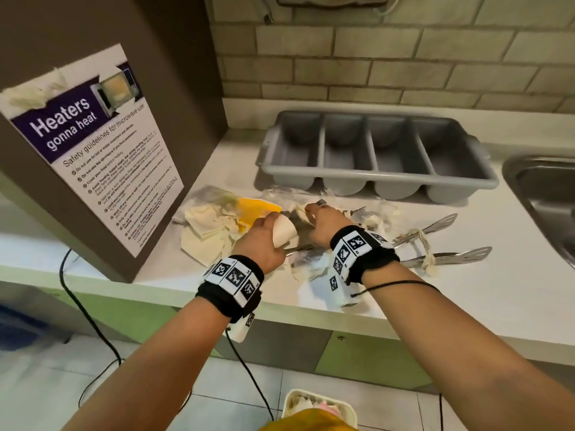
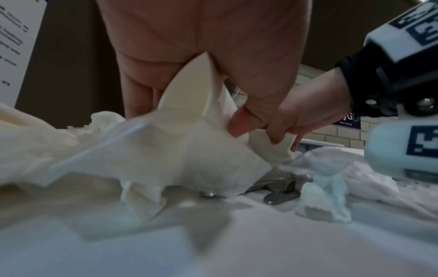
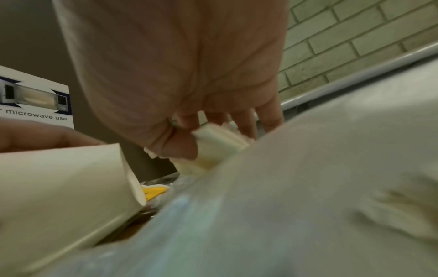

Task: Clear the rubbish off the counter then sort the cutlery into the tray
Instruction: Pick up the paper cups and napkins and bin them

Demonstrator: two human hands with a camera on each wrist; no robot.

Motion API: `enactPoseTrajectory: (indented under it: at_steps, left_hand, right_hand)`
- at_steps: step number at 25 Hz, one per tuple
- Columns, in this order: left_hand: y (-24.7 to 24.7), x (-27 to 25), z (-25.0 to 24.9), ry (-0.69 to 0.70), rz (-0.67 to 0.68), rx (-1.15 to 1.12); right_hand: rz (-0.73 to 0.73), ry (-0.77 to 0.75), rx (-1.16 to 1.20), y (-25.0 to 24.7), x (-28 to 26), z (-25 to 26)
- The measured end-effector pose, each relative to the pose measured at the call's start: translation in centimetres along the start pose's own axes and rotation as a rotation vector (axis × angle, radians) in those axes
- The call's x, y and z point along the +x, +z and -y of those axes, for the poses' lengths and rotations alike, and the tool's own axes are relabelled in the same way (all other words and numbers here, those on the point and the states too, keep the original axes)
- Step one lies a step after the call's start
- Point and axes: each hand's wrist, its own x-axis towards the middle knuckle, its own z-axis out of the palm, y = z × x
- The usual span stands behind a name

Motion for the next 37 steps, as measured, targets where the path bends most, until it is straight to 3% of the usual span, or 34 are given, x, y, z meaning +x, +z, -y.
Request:
enactPoseTrajectory:
  at_steps: [4, 8, 13, 18, 22, 25, 31, 34, 37]
  left_hand:
    - [-1.4, 0.9, 0.2, 0.033, -0.035, -0.076]
    - [-4.1, 1.6, 0.0, 0.015, -0.143, -0.198]
    - [-6.1, 1.9, -0.6, 0.02, -0.226, -0.432]
    - [-6.6, 0.9, -1.6, 0.055, -0.349, -0.706]
    - [-5.1, -2.1, -4.1, 0.099, -0.4, -0.9]
    - [-2.3, -4.7, -5.3, 0.091, -0.429, -1.001]
    - [4.3, -11.7, -5.4, 0.04, -0.491, -1.168]
    - [8.6, -15.6, -3.4, -0.03, -0.425, -1.138]
    - [14.3, -19.0, 0.3, -0.168, -0.257, -0.972]
  right_hand:
    - [-0.195, 0.071, -0.034, -0.3, 0.6, 0.5]
    - [-0.386, 0.023, -0.099, -1.3, 0.8, 0.6]
    - [-0.501, 0.006, 0.193, -2.8, 0.1, -0.1]
    - [-0.754, -0.051, 0.589, -4.1, -2.6, -1.7]
    - [-0.902, -0.159, 0.777, -4.5, -5.4, -3.6]
    - [-0.911, -0.234, 0.886, -3.2, -7.5, -5.4]
    - [-0.834, -0.342, 0.875, 2.5, -12.7, -8.1]
    - [-0.755, -0.329, 0.872, 6.8, -15.5, -9.4]
    - [-0.597, -0.259, 0.802, 13.4, -18.2, -11.0]
